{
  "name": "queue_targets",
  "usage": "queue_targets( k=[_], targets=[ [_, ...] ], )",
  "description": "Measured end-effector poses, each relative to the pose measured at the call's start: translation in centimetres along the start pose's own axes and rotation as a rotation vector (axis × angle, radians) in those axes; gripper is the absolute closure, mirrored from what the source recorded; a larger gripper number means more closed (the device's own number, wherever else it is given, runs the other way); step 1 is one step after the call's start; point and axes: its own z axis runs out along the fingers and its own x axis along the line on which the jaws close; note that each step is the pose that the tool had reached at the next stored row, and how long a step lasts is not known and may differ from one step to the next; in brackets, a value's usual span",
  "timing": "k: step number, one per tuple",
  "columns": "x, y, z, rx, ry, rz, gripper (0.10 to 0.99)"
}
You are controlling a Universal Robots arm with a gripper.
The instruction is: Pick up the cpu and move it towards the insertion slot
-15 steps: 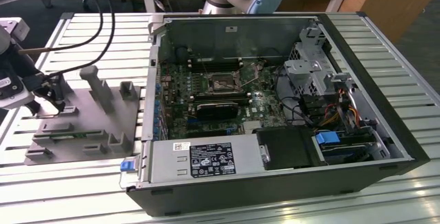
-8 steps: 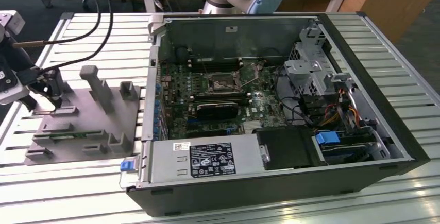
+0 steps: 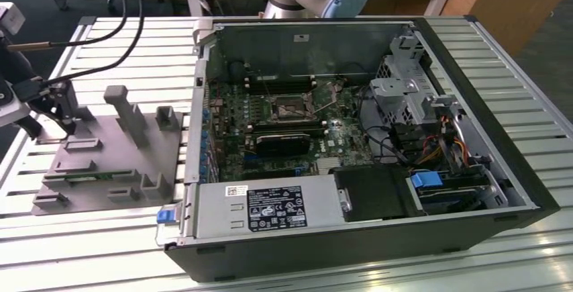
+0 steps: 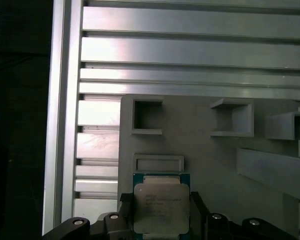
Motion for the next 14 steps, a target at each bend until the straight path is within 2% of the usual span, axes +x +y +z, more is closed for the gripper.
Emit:
queue_targets(
  k=[14],
  targets=[
    [-0.06,0.16,-2.94,0.000,-0.0001,0.000,0.549]
  ],
)
